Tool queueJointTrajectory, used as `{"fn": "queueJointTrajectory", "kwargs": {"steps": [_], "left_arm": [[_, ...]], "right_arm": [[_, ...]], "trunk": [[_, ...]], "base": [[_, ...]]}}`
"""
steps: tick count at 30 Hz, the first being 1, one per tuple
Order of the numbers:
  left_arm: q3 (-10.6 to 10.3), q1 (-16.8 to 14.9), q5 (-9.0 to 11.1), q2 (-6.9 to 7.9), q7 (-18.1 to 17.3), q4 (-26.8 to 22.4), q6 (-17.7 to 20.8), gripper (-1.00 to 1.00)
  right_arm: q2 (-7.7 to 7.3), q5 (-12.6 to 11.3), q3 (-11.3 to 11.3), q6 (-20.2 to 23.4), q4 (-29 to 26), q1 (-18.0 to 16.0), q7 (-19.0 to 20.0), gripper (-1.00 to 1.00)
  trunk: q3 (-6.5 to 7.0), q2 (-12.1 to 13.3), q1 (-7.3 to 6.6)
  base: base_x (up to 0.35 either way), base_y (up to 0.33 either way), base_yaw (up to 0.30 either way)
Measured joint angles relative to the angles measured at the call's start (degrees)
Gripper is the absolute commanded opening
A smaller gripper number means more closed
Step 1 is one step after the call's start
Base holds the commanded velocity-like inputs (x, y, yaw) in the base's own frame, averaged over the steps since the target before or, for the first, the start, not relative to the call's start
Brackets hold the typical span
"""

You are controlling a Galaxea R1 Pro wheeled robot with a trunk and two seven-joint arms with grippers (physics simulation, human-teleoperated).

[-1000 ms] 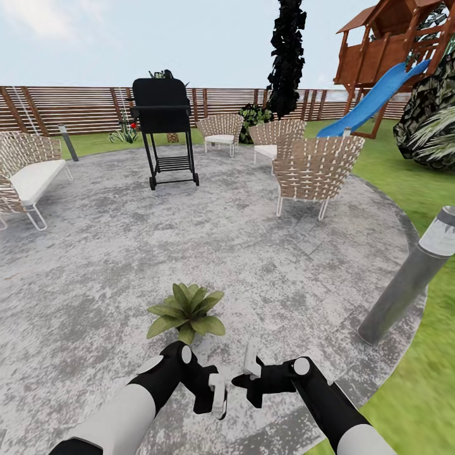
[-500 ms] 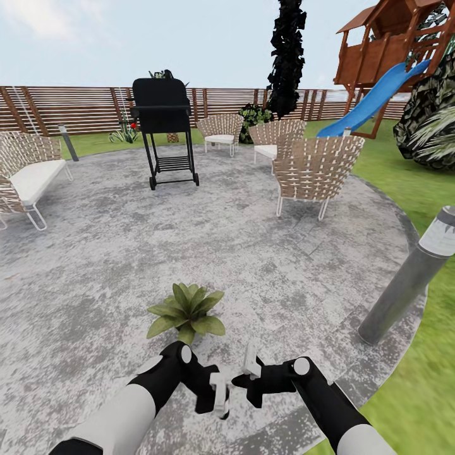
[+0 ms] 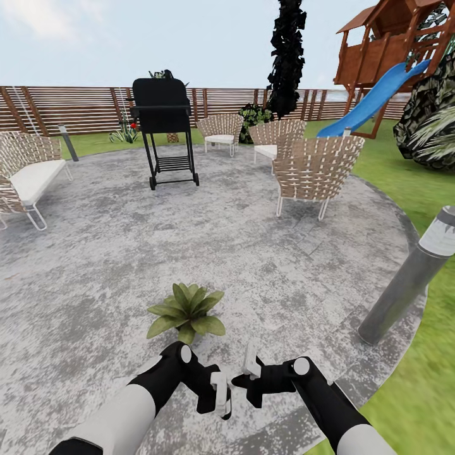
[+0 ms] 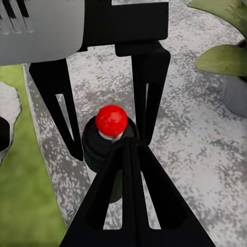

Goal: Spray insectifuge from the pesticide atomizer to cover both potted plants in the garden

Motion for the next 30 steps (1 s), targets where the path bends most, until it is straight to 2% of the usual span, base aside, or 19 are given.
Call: {"fn": "queueJointTrajectory", "kwargs": {"steps": [7,12,13,26,30], "left_arm": [[0.00,0.00,0.39,0.00,0.09,0.04,0.00,-1.00],[-0.07,-0.01,3.70,0.00,0.01,0.04,-0.12,-1.00],[-0.08,-0.01,3.88,0.00,0.00,0.04,-0.13,-1.00],[-0.10,-0.08,4.17,0.00,-0.01,0.28,-0.16,-1.00],[-0.71,0.12,3.49,0.00,0.14,0.83,-0.05,-1.00]], "right_arm": [[0.00,0.00,0.00,-0.03,0.00,0.00,0.00,-1.00],[0.00,0.00,0.00,-0.03,0.00,0.00,0.00,-1.00],[0.00,0.00,0.00,-0.03,0.00,0.00,0.00,-1.00],[0.00,0.00,0.00,-0.04,0.00,0.00,0.00,-1.00],[0.00,0.00,0.00,-0.04,0.00,0.00,0.00,-1.00]], "trunk": [[0.00,0.00,0.00],[0.00,0.00,0.00],[0.00,0.00,0.00],[0.00,0.00,0.00],[0.00,0.00,0.00]], "base": [[0.000,0.000,0.000],[0.000,0.000,0.000],[0.000,0.000,0.000],[0.000,0.000,0.000],[0.000,0.000,0.000]]}}
